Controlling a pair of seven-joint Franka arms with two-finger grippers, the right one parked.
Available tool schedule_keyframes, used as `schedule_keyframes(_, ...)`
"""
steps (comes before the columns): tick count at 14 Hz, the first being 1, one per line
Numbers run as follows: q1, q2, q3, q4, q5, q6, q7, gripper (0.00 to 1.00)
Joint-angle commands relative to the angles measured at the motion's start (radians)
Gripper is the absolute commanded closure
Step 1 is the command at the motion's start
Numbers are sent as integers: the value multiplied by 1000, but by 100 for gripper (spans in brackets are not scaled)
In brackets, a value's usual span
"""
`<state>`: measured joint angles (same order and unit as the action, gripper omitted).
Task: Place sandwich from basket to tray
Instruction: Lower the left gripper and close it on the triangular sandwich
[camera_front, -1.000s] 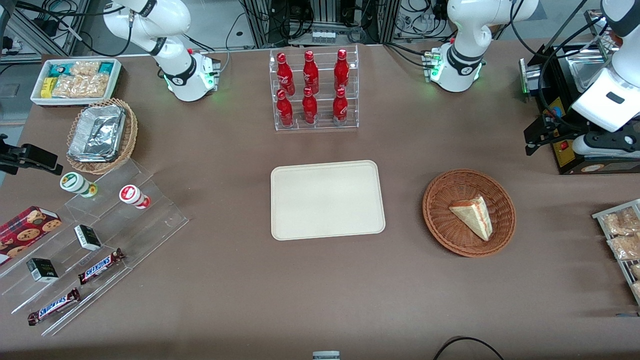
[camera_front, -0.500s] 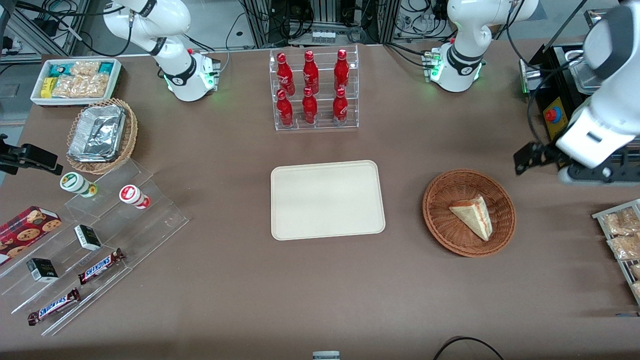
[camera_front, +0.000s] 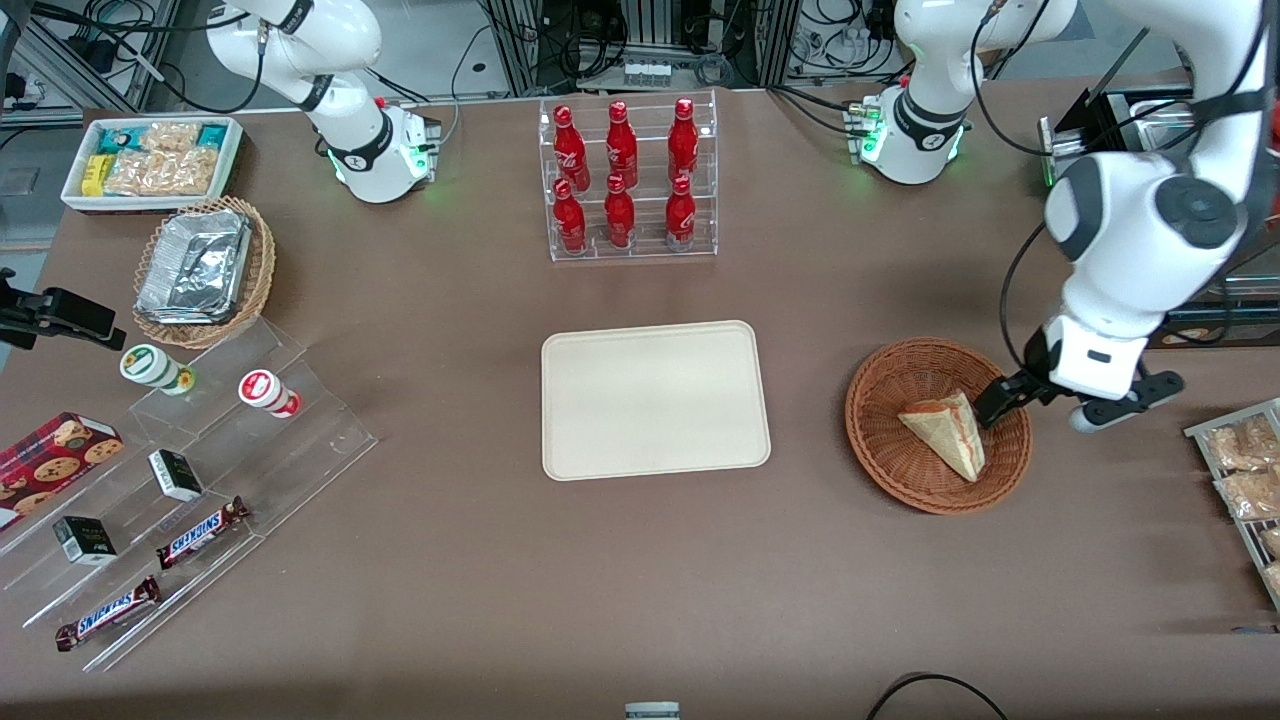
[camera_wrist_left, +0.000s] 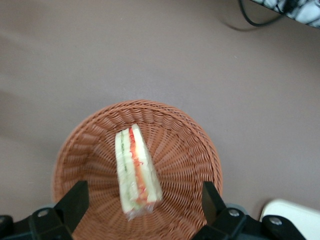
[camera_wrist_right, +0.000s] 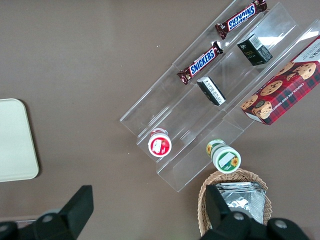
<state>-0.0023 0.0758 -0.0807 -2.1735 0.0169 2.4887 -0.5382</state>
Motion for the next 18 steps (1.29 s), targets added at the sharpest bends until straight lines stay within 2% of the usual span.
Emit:
schedule_keyframes(1,1,34,-4,-74,5,111,-127,0)
schedule_keyframes(4,-1,114,-4,-100,5,191,-190,0)
schedule_keyframes(13,-4,217,-7,-100,5,205,-216,1)
schedule_keyframes(14,-4,220,-7,-95,5,205,-232,18)
schedule_keyframes(15,-5,220,-10,-91,5,203,-252,64)
schedule_keyframes(16,-7,216,-13,-77,5,196,-259,100)
schedule_keyframes(18,-8,206,-16,-51,5,153,-259,100)
